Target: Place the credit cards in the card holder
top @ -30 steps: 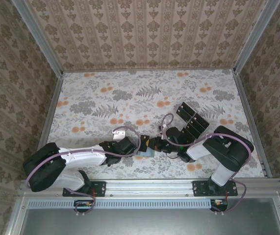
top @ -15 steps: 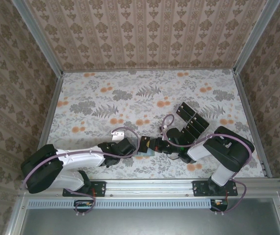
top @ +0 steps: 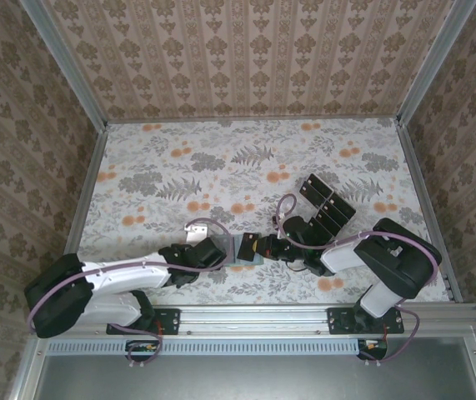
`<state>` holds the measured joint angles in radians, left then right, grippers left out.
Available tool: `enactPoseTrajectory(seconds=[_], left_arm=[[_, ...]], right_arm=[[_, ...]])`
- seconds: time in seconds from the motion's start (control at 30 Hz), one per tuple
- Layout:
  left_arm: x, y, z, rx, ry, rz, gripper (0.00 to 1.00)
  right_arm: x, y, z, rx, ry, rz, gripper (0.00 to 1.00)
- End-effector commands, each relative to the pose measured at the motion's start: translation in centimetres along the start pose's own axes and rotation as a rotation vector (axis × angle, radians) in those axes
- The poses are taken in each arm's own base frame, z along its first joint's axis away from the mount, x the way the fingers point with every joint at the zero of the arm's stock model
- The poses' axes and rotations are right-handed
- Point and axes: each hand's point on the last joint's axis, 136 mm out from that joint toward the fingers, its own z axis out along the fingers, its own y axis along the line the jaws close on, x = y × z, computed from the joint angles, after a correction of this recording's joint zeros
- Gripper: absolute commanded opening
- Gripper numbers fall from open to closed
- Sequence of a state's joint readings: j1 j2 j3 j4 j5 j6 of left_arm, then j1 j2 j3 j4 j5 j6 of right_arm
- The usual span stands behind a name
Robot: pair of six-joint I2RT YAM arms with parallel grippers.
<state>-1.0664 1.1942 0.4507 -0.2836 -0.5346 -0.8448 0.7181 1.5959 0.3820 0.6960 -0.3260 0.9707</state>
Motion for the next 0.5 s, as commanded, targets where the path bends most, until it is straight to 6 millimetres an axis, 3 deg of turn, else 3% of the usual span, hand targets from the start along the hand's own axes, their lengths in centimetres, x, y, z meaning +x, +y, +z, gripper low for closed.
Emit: enactPoseTrajectory(seconds=[0.0, 0.47], left_arm=[[-0.1, -0.3, -0.3, 0.037, -0.018, 0.027, 1.0], [1.1, 0.2, 0.4, 0.009, 0.011, 0.08, 1.0]], right_arm=[[-0.2, -0.5, -0.1, 0.039, 0.0, -0.014, 0.0], [-0.9, 1.5, 0.1, -0.012, 0.007, -0.03, 0.0]])
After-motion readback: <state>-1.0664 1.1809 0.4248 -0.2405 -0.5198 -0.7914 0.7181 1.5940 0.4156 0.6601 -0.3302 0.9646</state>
